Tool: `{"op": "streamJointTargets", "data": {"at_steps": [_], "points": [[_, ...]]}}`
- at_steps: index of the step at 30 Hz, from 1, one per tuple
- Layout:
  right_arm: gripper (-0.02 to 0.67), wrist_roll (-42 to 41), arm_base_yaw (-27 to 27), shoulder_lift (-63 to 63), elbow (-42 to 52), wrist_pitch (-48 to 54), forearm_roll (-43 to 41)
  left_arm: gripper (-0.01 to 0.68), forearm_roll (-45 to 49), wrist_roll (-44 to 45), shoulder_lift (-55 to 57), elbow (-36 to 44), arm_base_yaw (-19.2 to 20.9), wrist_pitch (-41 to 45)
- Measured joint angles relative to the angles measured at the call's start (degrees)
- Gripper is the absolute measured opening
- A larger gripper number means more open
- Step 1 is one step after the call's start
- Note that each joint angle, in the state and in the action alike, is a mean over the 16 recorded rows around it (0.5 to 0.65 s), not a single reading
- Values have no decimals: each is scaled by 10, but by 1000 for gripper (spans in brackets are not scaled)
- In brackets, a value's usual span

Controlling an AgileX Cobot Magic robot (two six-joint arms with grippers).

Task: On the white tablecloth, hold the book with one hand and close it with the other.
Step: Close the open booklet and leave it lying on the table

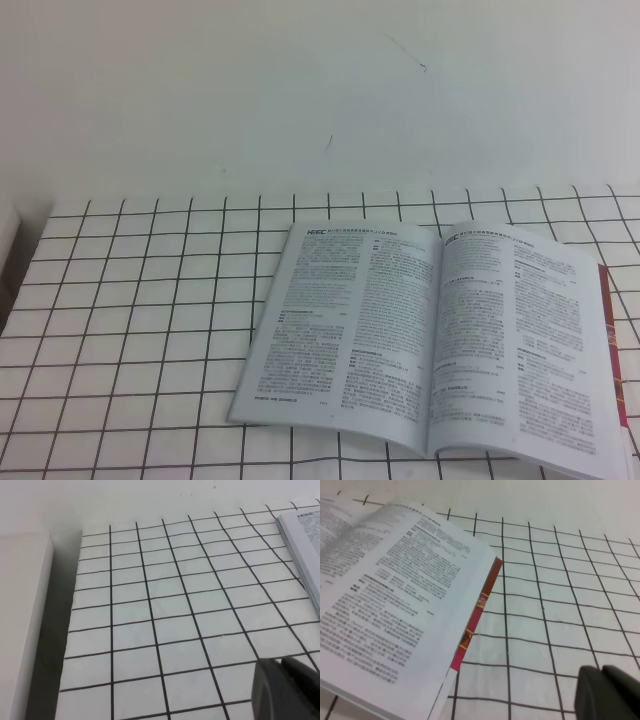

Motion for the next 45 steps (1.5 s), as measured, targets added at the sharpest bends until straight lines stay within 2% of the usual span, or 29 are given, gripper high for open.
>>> {"op": "streamJointTargets", "data": {"at_steps": [45], "points": [[-3, 0, 0, 0, 0, 0, 0, -3, 0, 1, 0, 0, 0, 0]]}}
